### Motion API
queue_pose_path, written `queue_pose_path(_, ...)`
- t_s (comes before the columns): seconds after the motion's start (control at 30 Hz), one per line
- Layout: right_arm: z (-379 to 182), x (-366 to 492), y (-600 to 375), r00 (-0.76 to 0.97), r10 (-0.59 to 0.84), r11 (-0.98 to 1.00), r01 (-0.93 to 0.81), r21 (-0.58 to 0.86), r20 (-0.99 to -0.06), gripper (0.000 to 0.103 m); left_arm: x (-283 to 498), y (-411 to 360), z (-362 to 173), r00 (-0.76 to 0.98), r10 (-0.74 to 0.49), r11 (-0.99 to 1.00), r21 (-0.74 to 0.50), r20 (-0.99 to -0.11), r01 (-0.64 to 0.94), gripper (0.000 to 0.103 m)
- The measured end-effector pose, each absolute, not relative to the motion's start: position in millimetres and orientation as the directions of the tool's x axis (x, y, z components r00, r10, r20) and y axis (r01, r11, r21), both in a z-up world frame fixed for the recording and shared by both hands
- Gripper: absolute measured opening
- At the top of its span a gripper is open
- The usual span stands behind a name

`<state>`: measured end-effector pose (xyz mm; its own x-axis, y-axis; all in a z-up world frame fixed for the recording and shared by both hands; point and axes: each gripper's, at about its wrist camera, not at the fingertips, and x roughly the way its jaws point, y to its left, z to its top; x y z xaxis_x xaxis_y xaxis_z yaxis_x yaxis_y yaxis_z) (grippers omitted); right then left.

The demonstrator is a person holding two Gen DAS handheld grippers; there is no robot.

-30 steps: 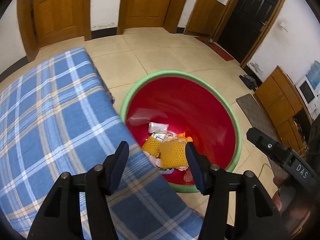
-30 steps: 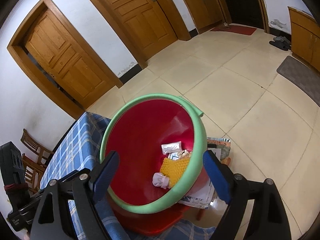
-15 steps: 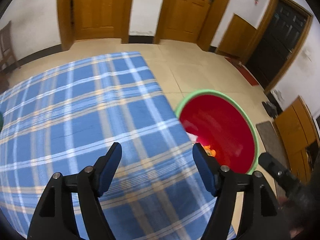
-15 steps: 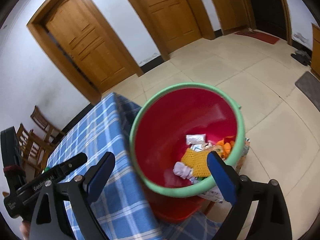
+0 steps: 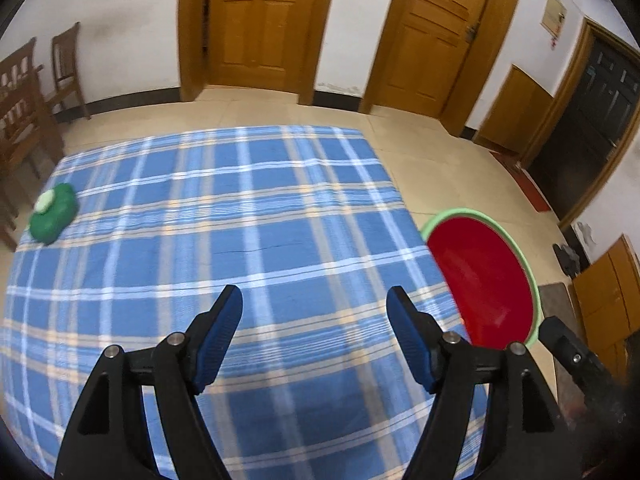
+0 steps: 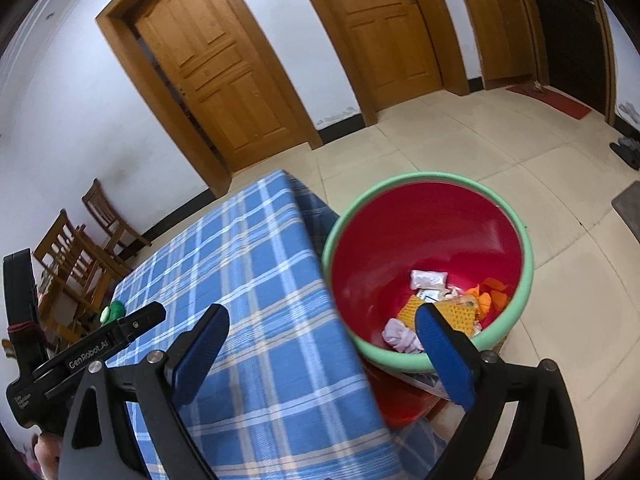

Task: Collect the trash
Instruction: 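Move both open tools back over the table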

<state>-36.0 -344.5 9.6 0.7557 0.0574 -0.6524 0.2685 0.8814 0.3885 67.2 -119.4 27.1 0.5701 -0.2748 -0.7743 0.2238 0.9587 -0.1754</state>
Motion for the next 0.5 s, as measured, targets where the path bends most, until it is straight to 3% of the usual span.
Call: queue_pose_path(0.5, 26.7, -42.9, -291.0, 0.762, 0.092, 0.927, 0.169, 0.334, -0.641, 0.099, 40.9, -65.3, 42.4, 0.63, -0.153, 0.988, -0.12, -0.761, 0.095, 0.078)
